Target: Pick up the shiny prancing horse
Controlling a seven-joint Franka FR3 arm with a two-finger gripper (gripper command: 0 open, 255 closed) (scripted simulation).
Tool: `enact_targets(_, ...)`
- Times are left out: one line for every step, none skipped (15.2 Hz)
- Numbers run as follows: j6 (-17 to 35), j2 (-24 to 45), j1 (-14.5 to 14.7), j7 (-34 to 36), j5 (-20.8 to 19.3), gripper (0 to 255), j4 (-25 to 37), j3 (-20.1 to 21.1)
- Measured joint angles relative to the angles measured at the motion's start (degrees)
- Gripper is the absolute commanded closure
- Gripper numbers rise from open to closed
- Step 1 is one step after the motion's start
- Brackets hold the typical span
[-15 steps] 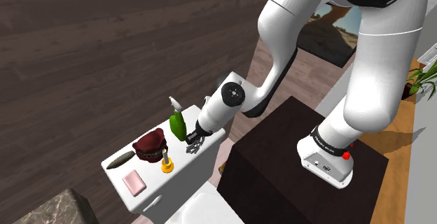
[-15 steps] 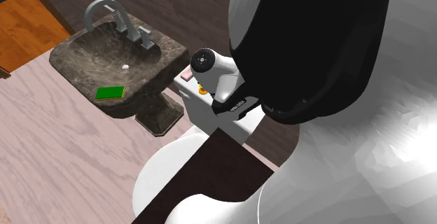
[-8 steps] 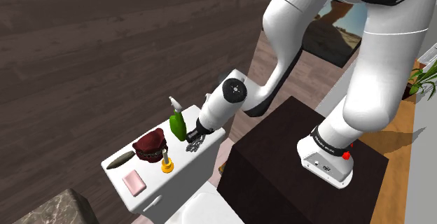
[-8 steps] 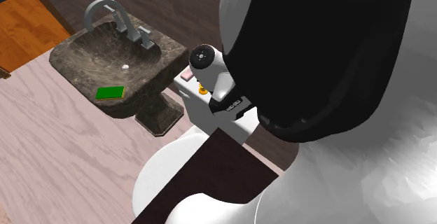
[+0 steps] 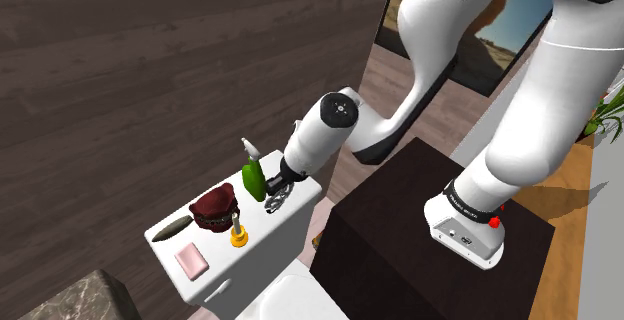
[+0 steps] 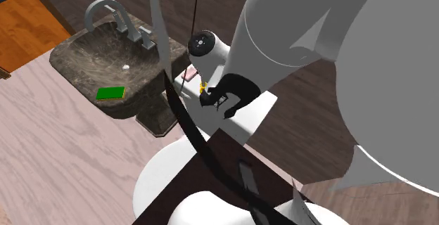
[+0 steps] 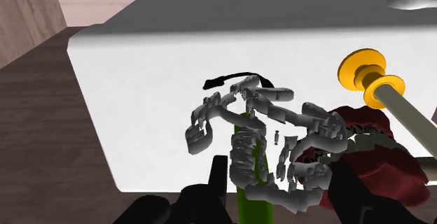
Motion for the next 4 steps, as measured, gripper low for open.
enact_targets(0.16, -1.19, -0.87, -1.79, 2.26, 255, -0.58, 1.07)
enact_targets(0.27, -2.09, -1.79, -3.71, 4.38, 255, -0.88, 1.95)
enact_targets(0.35, -3.19, -2.69, -5.61, 6.72, 255, -1.33, 3.07)
enact_targets(0.44, -3.83, -3.10, -6.43, 7.92, 255, -1.66, 3.67)
